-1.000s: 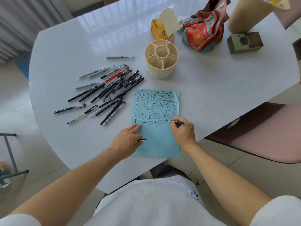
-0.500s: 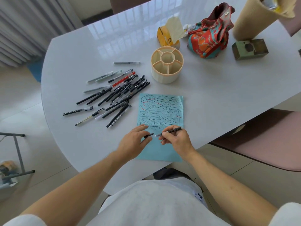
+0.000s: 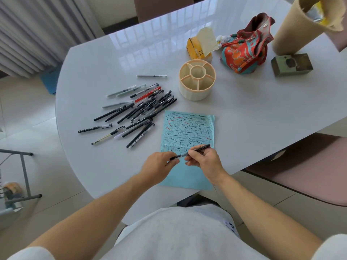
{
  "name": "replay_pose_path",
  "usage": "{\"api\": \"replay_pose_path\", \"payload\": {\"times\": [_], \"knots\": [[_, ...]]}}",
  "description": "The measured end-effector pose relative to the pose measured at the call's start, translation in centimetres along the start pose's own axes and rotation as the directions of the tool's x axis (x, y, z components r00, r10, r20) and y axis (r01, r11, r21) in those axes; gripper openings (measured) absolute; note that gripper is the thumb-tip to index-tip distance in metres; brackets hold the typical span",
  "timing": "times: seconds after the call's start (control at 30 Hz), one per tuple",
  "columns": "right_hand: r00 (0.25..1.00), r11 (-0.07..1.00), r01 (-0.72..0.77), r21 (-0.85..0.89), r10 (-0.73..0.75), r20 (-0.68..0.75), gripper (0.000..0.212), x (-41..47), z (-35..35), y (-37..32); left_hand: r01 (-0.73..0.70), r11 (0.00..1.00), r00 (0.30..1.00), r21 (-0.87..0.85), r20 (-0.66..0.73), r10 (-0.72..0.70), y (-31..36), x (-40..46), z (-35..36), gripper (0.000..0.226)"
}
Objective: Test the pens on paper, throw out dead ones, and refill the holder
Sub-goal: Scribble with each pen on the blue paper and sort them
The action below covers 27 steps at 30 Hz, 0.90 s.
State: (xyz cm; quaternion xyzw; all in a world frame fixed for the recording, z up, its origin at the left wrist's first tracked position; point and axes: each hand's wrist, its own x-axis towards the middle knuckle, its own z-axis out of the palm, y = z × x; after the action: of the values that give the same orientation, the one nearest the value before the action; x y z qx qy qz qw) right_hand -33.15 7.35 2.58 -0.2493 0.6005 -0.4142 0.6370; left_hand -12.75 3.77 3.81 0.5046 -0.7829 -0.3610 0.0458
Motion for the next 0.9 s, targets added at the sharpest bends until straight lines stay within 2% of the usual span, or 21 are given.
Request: {"api": "replay_pose_path", "payload": {"times": [0.23, 0.33, 0.4, 0.47, 0.53, 0.63, 0.73, 0.9], "knots": [[0.998, 0.998, -0.055, -0.021, 0.056, 0.024, 0.012, 0.3, 0.4, 0.1, 0.045, 0.999, 0.998, -0.017, 0.042, -0.044, 0.3, -0.1, 0.5, 0.021], [0.994, 0.994, -0.101, -0.031, 0.102, 0.044, 0.012, 1.2, -0.1, -0.6, -0.011, 1.0, 1.0, 0.011, 0.015, 0.01, -0.7, 0.1, 1.1, 0.02], [0.992, 0.993, -0.115, -0.01, 0.114, -0.057, 0.008, 2.4, -1.8, -1.6, -0.05, 0.995, 0.999, 0.087, 0.003, 0.05, -1.8, 0.5, 1.4, 0.043], [0.974, 0.978, -0.133, -0.161, 0.099, -0.203, 0.004, 3.8, -4.7, -2.8, -0.065, 0.975, 0.997, 0.213, 0.055, 0.055, -3.3, 0.6, 1.7, 0.062], [0.949, 0.888, -0.176, -0.424, 0.039, -0.311, 0.006, 5.0, -7.7, -3.6, -0.058, 0.936, 0.993, 0.348, 0.115, 0.019, -4.8, 0.2, 2.2, 0.069], [0.939, 0.629, -0.208, -0.749, -0.086, -0.333, 0.03, 6.3, -10.9, -4.1, -0.031, 0.908, 0.994, 0.417, 0.105, -0.015, -6.1, -1.0, 2.8, 0.075], [0.945, 0.503, -0.211, -0.838, -0.115, -0.307, 0.044, 7.2, -12.4, -3.8, -0.013, 0.903, 0.996, 0.43, 0.082, -0.025, -6.4, -2.2, 3.0, 0.076], [0.945, 0.261, -0.232, -0.937, -0.166, -0.28, 0.039, 8.0, -12.1, -4.4, 0.001, 0.915, 0.996, 0.404, 0.081, -0.037, -6.7, -3.7, 3.0, 0.076]]}}
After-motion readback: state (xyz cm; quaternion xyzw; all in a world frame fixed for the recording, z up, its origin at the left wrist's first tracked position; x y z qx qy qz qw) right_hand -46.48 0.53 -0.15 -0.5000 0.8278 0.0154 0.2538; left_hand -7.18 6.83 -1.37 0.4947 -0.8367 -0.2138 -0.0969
